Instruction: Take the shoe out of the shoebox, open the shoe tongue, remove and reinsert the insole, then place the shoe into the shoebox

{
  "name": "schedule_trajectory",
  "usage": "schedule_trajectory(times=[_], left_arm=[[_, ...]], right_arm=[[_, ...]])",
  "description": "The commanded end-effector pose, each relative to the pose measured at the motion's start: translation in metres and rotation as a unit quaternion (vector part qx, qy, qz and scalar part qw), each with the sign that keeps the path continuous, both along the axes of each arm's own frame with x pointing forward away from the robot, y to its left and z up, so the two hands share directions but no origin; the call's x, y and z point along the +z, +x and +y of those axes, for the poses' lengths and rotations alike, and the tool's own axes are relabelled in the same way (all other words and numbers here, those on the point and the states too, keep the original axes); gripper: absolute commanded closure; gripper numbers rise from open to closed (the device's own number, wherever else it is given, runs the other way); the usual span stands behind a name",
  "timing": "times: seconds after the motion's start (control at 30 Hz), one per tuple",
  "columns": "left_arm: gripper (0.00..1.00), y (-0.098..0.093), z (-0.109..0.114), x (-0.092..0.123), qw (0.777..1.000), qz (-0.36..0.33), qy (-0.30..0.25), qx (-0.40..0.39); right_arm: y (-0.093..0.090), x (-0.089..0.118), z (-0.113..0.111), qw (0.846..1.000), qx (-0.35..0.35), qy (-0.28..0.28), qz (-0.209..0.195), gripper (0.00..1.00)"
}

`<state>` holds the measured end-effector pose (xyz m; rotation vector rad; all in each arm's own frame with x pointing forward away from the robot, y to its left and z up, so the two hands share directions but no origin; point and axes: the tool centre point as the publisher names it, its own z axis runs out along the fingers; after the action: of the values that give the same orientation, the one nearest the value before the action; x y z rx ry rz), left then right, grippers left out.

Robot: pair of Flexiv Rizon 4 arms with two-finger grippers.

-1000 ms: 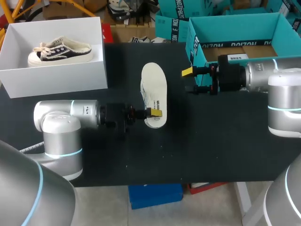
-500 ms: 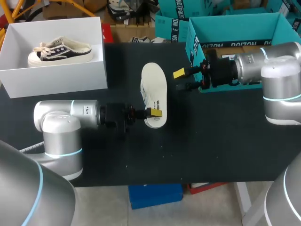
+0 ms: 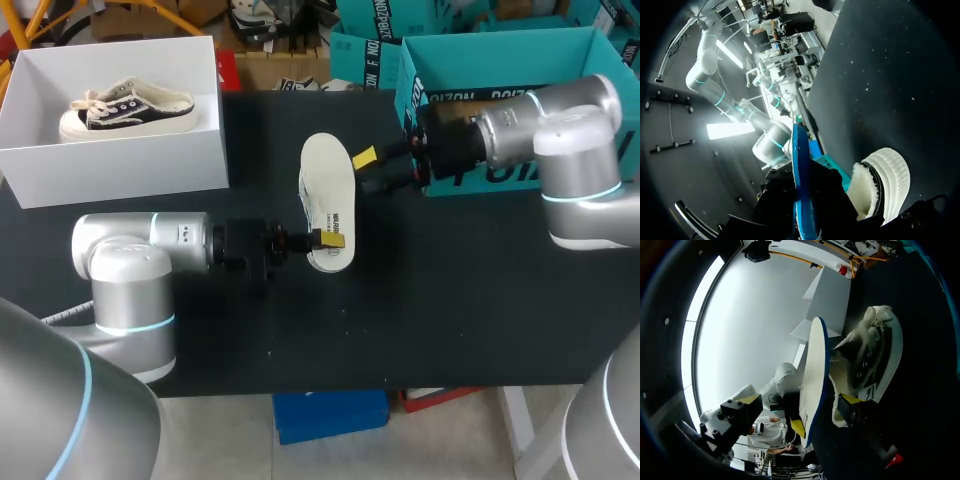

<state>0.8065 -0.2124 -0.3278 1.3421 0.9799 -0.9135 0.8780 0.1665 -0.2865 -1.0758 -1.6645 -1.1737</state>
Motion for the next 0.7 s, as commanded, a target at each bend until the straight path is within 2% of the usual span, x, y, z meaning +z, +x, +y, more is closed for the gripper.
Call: schedule_trajectory(times=[0.03, 0.37, 0.7], left_arm=[[1.0, -0.001, -0.001, 0.0, 1.0, -0.001, 0.001, 0.002], [1.0, -0.001, -0.001, 0.0, 1.0, -0.001, 0.001, 0.002], [1.0, -0.001, -0.001, 0.0, 1.0, -0.001, 0.001, 0.002]], right_arm=[[0.002, 0.002, 0.006, 1.0, 0.0, -0.004, -0.002, 0.0], [0.006, 0.008, 0.012, 1.0, 0.003, -0.012, -0.009, 0.0], [0.013, -0.003, 0.026, 1.0, 0.013, -0.01, -0.004, 0.0]])
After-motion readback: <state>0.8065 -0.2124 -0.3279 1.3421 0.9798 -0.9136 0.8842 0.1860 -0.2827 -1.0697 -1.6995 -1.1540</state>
